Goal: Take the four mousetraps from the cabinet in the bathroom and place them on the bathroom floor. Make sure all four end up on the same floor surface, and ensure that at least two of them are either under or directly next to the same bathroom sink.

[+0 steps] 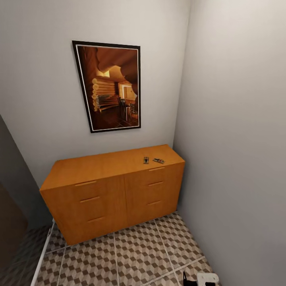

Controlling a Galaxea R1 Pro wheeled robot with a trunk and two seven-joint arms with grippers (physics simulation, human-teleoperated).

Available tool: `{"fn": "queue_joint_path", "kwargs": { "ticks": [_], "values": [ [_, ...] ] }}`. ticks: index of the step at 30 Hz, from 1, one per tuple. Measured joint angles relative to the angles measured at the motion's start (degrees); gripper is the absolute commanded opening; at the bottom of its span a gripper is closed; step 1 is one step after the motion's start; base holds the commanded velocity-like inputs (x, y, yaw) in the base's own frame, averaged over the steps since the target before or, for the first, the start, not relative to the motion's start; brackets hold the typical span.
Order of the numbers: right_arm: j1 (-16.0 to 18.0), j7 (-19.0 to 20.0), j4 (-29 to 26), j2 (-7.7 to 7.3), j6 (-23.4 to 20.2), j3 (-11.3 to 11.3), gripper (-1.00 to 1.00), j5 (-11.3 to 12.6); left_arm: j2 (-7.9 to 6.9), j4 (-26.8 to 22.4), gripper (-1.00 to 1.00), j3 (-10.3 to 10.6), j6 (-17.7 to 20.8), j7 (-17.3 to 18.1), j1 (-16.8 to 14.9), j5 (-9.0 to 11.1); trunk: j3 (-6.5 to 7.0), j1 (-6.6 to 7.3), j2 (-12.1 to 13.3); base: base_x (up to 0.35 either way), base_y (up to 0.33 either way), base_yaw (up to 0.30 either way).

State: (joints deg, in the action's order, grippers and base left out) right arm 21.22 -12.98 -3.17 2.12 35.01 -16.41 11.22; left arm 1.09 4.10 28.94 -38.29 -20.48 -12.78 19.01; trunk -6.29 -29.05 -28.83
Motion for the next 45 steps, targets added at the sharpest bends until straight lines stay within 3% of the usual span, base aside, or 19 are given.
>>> {"fn": "queue_joint_path", "kwargs": {
  "ticks": [3,6,10,14,21,26,34,41,45],
  "values": [
    [0.0,-1.3,-2.6,0.00,-2.8,0.0,1.00,0.0,0.00,0.0,1.00,0.0,0.1,0.0,0.0,0.0,0.00,0.00,0.0,0.000,0.000,0.000],
    [0.0,-4.0,-9.1,-0.10,-8.5,-0.1,1.00,-0.2,0.00,0.0,1.00,0.0,0.1,0.0,0.0,0.0,0.00,0.00,0.0,0.000,0.000,0.000],
    [0.0,-8.0,-20.0,-0.53,-19.4,-0.1,1.00,-0.5,0.05,0.0,1.00,0.0,0.2,0.0,0.1,0.0,0.01,0.00,0.0,0.000,0.000,0.000],
    [0.0,-9.9,-28.1,-1.04,-26.2,-0.1,1.00,-0.6,0.06,0.0,1.00,0.0,0.2,0.0,0.1,0.0,0.01,0.00,0.0,0.000,0.000,0.000],
    [0.0,-11.5,-40.4,-2.26,-35.0,-0.2,1.00,-0.6,0.08,0.1,1.00,0.0,0.2,0.0,0.0,0.0,0.00,0.00,0.0,0.000,0.000,0.000],
    [0.2,-12.3,-52.0,-2.88,-46.7,-0.2,1.00,-0.5,0.08,0.1,1.00,0.0,0.2,0.0,0.1,0.0,0.01,0.00,0.0,0.000,0.000,0.000],
    [0.8,-14.8,-64.0,-3.14,-57.3,-0.2,1.00,-1.0,0.08,0.1,1.00,0.0,0.3,0.0,0.1,0.0,0.01,0.00,0.0,0.000,0.000,0.000],
    [5.2,-17.1,-70.9,-3.12,-66.1,-0.1,1.00,-2.9,0.14,0.1,1.00,0.1,0.5,-0.1,0.1,0.0,0.01,0.00,0.0,0.000,0.000,0.000],
    [10.9,-17.5,-72.4,-3.15,-72.5,-0.1,1.00,-3.3,0.28,0.1,1.00,0.1,0.6,0.0,0.1,0.0,0.01,0.00,0.0,0.000,0.000,0.000]
  ]
}}
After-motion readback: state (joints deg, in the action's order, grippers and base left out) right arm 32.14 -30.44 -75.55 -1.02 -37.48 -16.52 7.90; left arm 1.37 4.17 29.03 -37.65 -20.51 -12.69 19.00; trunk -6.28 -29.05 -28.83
